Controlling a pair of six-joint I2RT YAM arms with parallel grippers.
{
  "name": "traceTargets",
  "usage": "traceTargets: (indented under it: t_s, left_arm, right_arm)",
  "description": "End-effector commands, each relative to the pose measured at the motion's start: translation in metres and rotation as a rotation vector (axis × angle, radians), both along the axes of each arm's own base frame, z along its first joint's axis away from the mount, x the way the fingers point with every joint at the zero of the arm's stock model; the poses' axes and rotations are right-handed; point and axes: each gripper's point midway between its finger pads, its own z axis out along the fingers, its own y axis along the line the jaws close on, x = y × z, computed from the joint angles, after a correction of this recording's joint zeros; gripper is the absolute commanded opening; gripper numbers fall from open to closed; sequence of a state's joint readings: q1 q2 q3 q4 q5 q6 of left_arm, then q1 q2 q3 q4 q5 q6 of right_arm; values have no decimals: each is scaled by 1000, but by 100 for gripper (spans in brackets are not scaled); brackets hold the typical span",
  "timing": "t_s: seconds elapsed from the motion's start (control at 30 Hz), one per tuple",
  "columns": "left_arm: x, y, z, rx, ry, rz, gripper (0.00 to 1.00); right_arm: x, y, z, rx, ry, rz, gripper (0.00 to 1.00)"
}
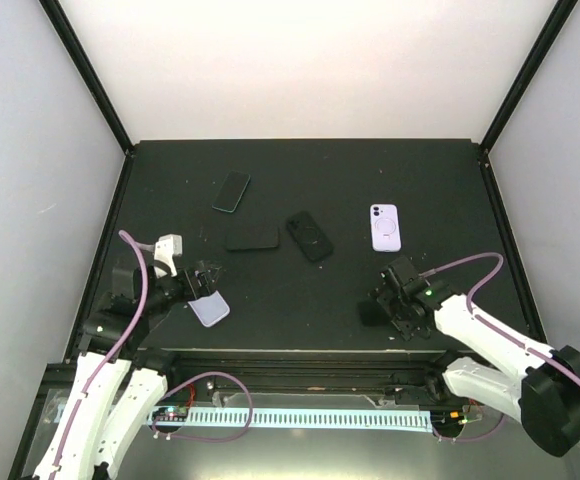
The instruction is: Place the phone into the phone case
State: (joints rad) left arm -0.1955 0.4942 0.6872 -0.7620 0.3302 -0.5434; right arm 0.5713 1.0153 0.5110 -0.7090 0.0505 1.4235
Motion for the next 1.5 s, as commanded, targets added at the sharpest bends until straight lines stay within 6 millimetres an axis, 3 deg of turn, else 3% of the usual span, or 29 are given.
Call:
traceTargets:
  t_s: [0.0, 0.2, 0.5, 0.73, 0.87, 1.0, 1.2, 1.47]
  left_arm:
    - [1, -2, 2, -20, 0, -8, 99]
    - [1, -4, 5, -31, -7, -12, 99]
    - [1, -4, 2, -40, 6, -7, 99]
    - [0, -6, -4, -57, 26, -10, 99]
    - [0, -7, -7, -70, 45, -6, 99]
    - [1, -9, -9, -93, 55, -5, 99]
    - [0, -9, -10, -92, 52, -7, 99]
    - [0, -11, -10, -102, 54, -13, 99]
  right_arm:
    - [-2, -11, -13, -31, 25, -98, 96]
    - [9, -10, -23, -21, -13, -86, 96]
    - [47, -1, -16, -83, -155, 63, 95]
    - [71, 29, -20, -124, -105, 311, 95]
    - [69, 48, -35, -101, -25, 455, 94]
    - [61, 54, -46, -118, 29, 537, 92]
    - [59, 49, -41, -261, 47, 631, 88]
    - [51, 56, -41, -299, 49, 807, 81]
